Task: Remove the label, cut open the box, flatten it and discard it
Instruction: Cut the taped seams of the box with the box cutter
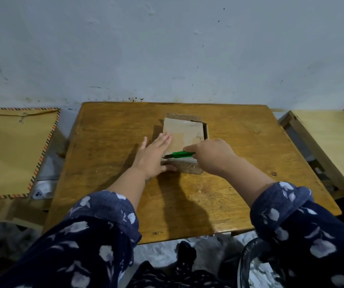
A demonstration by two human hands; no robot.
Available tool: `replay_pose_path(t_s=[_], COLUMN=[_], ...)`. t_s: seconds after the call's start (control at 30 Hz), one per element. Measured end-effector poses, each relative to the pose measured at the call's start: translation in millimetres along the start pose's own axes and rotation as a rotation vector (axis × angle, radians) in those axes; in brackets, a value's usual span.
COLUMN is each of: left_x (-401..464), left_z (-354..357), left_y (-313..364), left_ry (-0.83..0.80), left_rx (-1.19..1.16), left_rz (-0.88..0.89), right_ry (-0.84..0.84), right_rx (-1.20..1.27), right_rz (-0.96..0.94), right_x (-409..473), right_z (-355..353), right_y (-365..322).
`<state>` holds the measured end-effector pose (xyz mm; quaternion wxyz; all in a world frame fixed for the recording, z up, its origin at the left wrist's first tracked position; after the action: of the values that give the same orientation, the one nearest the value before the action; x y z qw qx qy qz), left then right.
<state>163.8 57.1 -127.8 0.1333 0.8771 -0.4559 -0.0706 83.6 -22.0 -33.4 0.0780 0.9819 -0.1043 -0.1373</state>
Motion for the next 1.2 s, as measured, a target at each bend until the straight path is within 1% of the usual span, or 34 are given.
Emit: replay_pose_path(t_s=[0.17, 0.3, 0.5, 0.63, 0.83, 0.97, 1.0, 1.07, 1.2], left_x=[-1, -1, -2, -4, -4, -5, -5, -5, -6], left_z=[1, 1, -1, -4, -5, -7, -7, -7, -3], left_y=[-1, 1, 2, 5, 7, 7, 7, 7, 8], left_ry=[0.015, 0.006, -0.002, -0.005, -0.011, -0.022, -0.023, -0.022, -0.023], left_rx=[-0.005, -0.006, 0.023, 0.055, 0.092, 0.095, 0.092, 0.092, 0.086], left_rz=[-0.012, -0.016, -0.018, -0.025, -0.036, -0.047, -0.05, -0.057, -0.056], right_ry=[0.001, -0.039, -0.109, -0.15, -0.186, -0.209, -0.212, -0.201, -0.151], right_rx=[-0.09, -0.151, -0.067, -0.068, -0.032, -0.109, -0.093, 0.022, 0.522], right_rz=[0.001, 0.005, 0.038, 0.041, 0.125, 0.159, 0.175, 0.214, 0.365], right_x=[2, 1, -6, -12, -23, -33, -36, -41, -39], right_z=[-2, -3, 6, 13, 22, 27, 29, 33, 43], right_y=[-11, -13, 12, 26, 60, 84, 92, 107, 130])
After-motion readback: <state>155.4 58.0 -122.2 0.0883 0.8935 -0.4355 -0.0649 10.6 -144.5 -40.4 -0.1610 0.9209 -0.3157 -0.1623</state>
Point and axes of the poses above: each hand's wrist, its own x-axis towards the middle knuckle, its own z-axis out of the palm, y = z × x, the point moved 9 cm from there along x, towards the middle knuckle, and after that the axes turned 3 degrees about z, right-handed, at the moved point
